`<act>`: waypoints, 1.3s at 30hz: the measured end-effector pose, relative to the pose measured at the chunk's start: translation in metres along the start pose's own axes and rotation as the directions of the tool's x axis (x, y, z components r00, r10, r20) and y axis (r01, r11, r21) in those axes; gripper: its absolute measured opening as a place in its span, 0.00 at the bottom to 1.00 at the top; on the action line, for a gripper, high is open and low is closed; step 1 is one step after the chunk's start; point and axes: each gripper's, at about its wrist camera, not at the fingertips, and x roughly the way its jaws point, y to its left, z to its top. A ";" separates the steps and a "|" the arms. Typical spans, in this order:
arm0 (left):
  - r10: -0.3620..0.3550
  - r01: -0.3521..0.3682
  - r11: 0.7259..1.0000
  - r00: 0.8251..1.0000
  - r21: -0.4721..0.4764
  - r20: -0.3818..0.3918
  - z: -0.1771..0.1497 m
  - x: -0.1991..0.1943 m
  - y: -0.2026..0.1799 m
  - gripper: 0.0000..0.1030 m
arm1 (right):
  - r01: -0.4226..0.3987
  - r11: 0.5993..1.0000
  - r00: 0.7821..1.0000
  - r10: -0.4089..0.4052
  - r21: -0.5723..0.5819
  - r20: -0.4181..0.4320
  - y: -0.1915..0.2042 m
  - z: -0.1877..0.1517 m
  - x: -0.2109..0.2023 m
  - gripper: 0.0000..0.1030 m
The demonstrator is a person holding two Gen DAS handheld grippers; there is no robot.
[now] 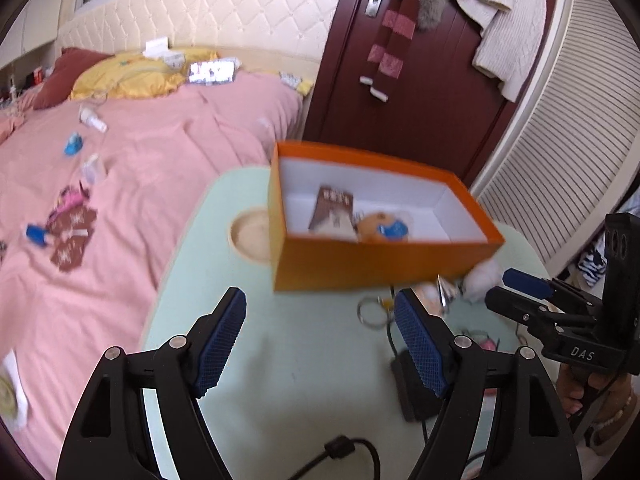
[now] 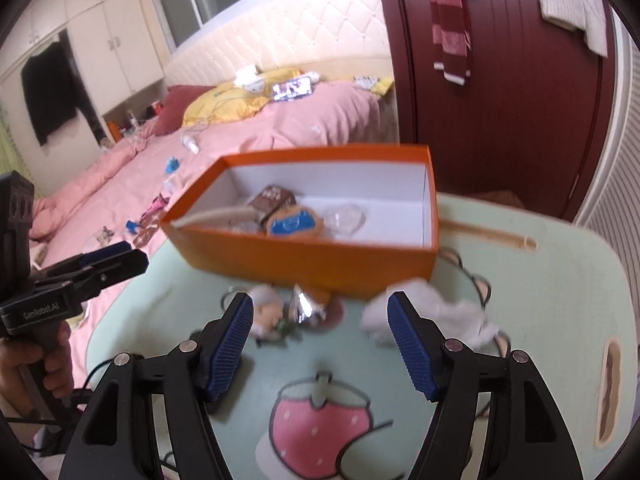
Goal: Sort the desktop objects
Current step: 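Open both tools over the box and withdraw them to the table, then grasp the black pouch with the left tool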
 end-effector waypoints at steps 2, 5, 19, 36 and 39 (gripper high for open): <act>0.011 -0.011 1.000 0.999 0.000 -0.039 -0.009 0.006 -0.002 0.75 | 0.016 1.000 1.000 -0.016 0.006 -0.027 0.001 -0.010 0.002 0.68; 0.020 -0.021 1.000 0.995 -0.016 -0.094 -0.022 0.015 -0.002 0.75 | 0.030 0.999 0.997 -0.028 0.021 -0.065 0.001 -0.024 0.004 0.68; -0.070 0.070 0.996 0.998 -0.046 0.009 -0.021 0.004 0.001 0.67 | 0.147 0.984 0.979 -0.159 -0.099 -0.126 0.014 -0.040 0.025 0.94; -0.156 0.156 0.988 0.983 -0.009 -0.098 -0.008 0.014 -0.023 0.40 | 0.096 0.994 0.989 -0.102 -0.053 -0.103 0.005 -0.040 0.024 0.97; -0.196 0.196 0.981 0.973 -0.005 -0.122 -0.018 0.009 -0.032 0.46 | 0.082 0.996 0.992 -0.084 -0.017 -0.090 0.000 -0.040 0.020 0.97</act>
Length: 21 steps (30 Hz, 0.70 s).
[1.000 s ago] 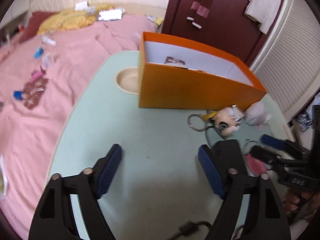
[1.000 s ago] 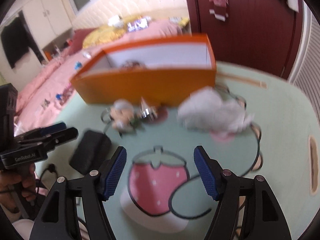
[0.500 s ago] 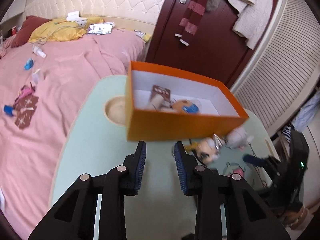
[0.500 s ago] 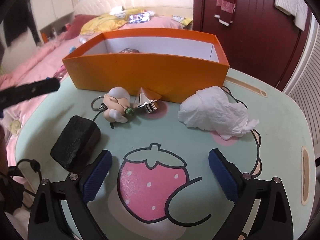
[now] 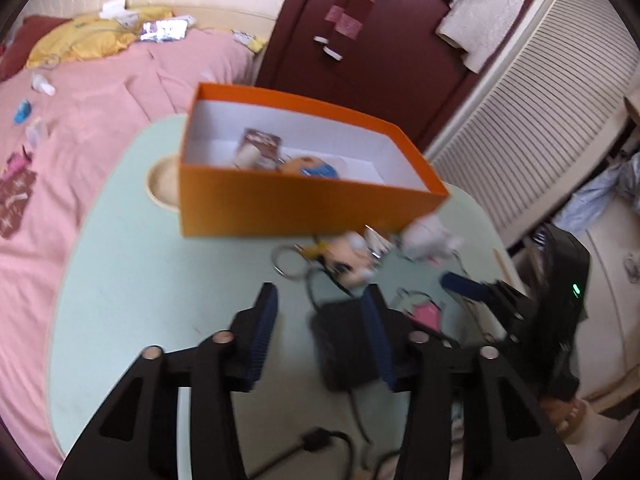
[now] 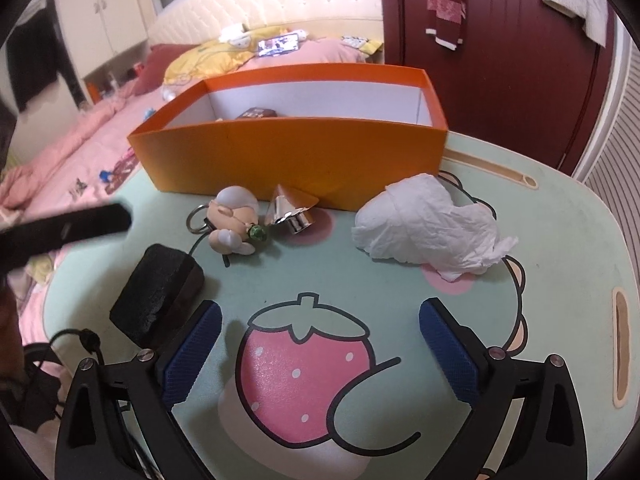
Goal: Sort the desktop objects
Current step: 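Grasp the black pouch with the left tool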
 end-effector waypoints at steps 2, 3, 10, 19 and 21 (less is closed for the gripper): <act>0.005 -0.005 1.000 1.000 0.022 -0.008 -0.003 0.000 -0.008 0.47 | -0.026 0.999 1.000 0.026 0.044 0.019 -0.008 0.000 -0.004 0.97; 0.015 -0.014 0.999 1.000 0.032 -0.014 -0.003 0.002 -0.011 0.51 | -0.039 0.997 0.999 0.037 0.064 0.028 -0.011 -0.001 -0.006 0.97; 0.095 -0.089 0.989 0.995 0.121 -0.043 -0.009 0.021 -0.030 0.70 | -0.087 0.986 0.995 0.078 0.143 0.067 -0.026 -0.003 -0.014 0.97; 0.203 -0.195 0.963 0.979 0.184 -0.027 -0.018 0.034 -0.023 0.71 | -0.083 0.987 0.995 0.075 0.139 0.065 -0.021 -0.002 -0.016 0.97; 0.216 -0.212 0.965 0.976 0.155 -0.014 -0.016 0.029 -0.013 0.72 | -0.079 0.988 0.995 0.071 0.136 0.063 -0.021 -0.001 -0.016 0.97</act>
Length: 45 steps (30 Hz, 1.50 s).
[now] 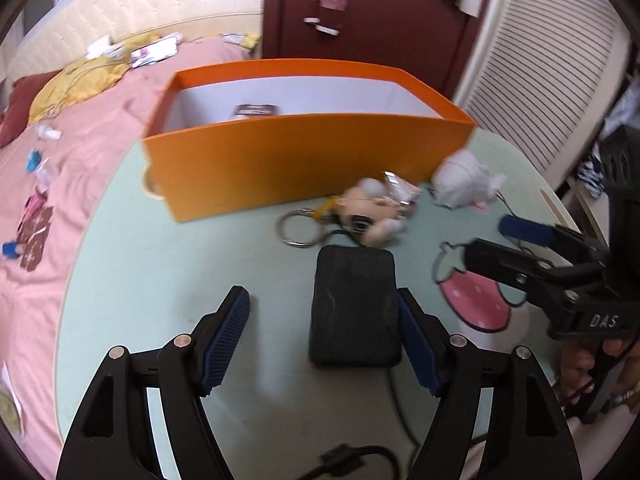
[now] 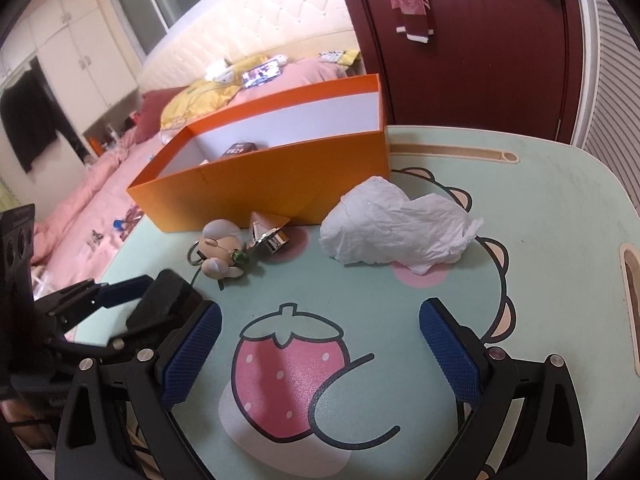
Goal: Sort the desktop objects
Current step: 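Grasp the black pouch with the left tool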
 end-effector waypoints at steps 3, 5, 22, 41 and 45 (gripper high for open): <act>0.020 -0.019 1.000 1.000 -0.024 0.015 -0.001 -0.001 0.013 0.81 | 0.004 1.000 1.000 -0.004 -0.004 -0.002 -0.001 0.001 0.000 0.97; 0.027 -0.027 0.999 0.999 -0.018 0.033 -0.003 -0.001 0.016 0.81 | 0.008 1.000 1.000 -0.008 -0.009 -0.005 0.001 0.001 0.001 0.97; 0.094 -0.096 0.995 0.994 0.037 0.053 -0.006 0.007 0.006 0.82 | 0.038 0.999 0.999 -0.039 -0.039 -0.021 0.001 0.004 0.005 0.99; 0.186 -0.187 0.981 0.982 -0.046 -0.017 0.006 0.018 0.006 0.89 | 0.041 0.998 0.999 -0.042 -0.046 -0.023 0.000 0.006 0.006 0.99; 0.184 -0.185 0.982 0.983 -0.045 -0.013 0.005 0.018 0.007 0.89 | 0.041 0.998 0.999 -0.043 -0.048 -0.023 -0.001 0.006 0.005 0.99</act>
